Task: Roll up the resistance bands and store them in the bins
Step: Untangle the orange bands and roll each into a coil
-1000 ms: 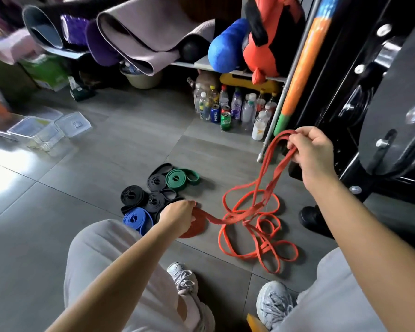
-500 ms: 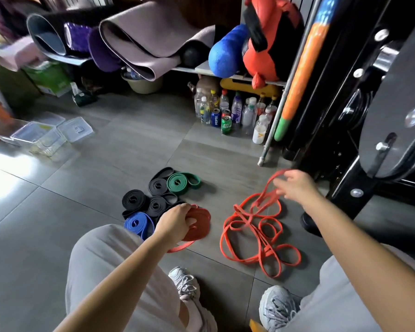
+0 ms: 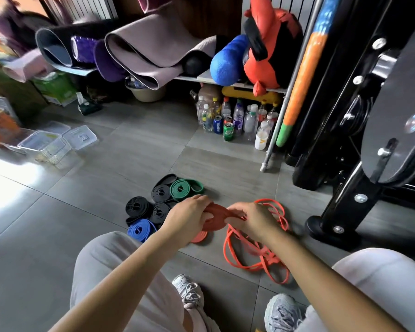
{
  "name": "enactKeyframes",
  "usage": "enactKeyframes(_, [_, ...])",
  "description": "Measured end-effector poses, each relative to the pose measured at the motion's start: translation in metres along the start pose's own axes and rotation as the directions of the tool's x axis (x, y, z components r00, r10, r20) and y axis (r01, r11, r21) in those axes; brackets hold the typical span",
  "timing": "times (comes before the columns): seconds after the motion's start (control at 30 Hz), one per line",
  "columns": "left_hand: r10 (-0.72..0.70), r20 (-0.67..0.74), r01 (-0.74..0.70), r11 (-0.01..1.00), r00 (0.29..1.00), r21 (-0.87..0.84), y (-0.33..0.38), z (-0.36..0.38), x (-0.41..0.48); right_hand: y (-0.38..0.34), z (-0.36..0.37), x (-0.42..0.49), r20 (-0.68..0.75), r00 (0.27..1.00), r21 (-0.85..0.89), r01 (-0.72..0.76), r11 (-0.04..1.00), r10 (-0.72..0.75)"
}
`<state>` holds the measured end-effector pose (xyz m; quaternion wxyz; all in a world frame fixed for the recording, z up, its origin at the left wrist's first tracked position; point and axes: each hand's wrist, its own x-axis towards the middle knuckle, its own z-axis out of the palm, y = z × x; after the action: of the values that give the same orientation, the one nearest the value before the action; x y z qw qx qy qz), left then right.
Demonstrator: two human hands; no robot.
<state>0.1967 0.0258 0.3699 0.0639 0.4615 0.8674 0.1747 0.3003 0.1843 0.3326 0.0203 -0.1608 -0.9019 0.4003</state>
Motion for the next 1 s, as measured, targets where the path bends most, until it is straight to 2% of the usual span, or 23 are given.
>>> enactKeyframes(0.03, [-0.006, -0.032, 0.004, 0.998, 0.999, -0.059, 0.001, -0.002, 0.000, 0.001, -0.001, -0.001, -0.007, 1.000, 0.056, -0.001, 0.998, 0.002])
enactKeyframes(0.1, [-0.050, -0.111, 0.028, 0.982, 0.993, -0.188, 0.005, -0.006, -0.001, 0.000, -0.001, -0.004, -0.038, 0.999, 0.279, -0.024, 0.960, 0.036])
enactKeyframes(0.2, [-0.168, -0.143, 0.103, 0.919, 0.975, -0.380, 0.012, -0.010, -0.002, -0.006, -0.005, -0.010, -0.073, 0.994, 0.590, -0.020, 0.807, 0.079])
enactKeyframes(0.33, [-0.245, -0.079, 0.161, 0.813, 0.966, -0.559, 0.018, -0.014, -0.002, -0.009, -0.010, -0.013, -0.125, 0.988, 0.676, 0.018, 0.737, 0.091])
enactKeyframes(0.47, [-0.182, -0.033, 0.107, 0.707, 0.983, -0.699, 0.021, -0.017, -0.003, -0.013, -0.019, -0.016, -0.122, 0.988, 0.667, 0.012, 0.745, 0.093])
enactKeyframes(0.67, [-0.215, -0.039, 0.133, 0.727, 0.976, -0.673, 0.021, -0.019, 0.000, -0.018, -0.024, -0.019, -0.124, 0.989, 0.644, 0.020, 0.765, 0.078])
enactKeyframes(0.77, [-0.124, 0.032, 0.126, 0.892, 0.992, -0.435, 0.023, -0.022, 0.003, -0.018, -0.024, -0.020, -0.110, 0.991, 0.626, 0.012, 0.780, 0.073])
enactKeyframes(0.83, [-0.091, 0.042, 0.099, 0.958, 0.995, -0.270, 0.026, -0.022, 0.002, -0.021, -0.023, -0.022, -0.102, 0.993, 0.603, 0.011, 0.798, 0.063])
enactKeyframes(1.0, [-0.156, -0.074, 0.121, 0.928, 0.985, -0.354, 0.024, -0.024, -0.001, -0.028, -0.024, -0.020, -0.069, 0.996, 0.649, 0.001, 0.761, 0.058])
